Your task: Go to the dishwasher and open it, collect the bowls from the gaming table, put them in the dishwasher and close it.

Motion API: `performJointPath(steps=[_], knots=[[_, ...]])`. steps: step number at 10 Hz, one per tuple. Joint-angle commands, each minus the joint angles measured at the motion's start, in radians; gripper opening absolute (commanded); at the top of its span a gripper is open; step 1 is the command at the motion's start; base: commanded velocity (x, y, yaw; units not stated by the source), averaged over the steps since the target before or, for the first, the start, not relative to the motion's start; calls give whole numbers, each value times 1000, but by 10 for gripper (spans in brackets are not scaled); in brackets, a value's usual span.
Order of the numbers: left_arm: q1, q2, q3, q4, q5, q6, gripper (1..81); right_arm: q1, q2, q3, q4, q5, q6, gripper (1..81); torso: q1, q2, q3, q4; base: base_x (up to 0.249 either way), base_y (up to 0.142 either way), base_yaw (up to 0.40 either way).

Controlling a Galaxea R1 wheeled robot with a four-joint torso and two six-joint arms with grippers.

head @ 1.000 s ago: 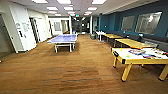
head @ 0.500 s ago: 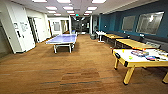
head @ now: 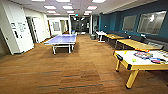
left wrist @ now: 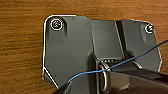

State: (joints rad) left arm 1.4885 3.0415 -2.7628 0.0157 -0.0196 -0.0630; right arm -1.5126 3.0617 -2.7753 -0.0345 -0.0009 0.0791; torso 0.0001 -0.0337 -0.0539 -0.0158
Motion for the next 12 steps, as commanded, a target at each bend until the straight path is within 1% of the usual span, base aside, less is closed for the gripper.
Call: performJointPath(steps=[1,12], knots=[[-52,-2,0,6,55,3,811,48,5,7,1,-57,2,811,0,0,0,0,239,0,0],[-52,-4,0,7,55,5,811,54,8,7,2,-56,2,811,0,0,0,0,240,0,0]])
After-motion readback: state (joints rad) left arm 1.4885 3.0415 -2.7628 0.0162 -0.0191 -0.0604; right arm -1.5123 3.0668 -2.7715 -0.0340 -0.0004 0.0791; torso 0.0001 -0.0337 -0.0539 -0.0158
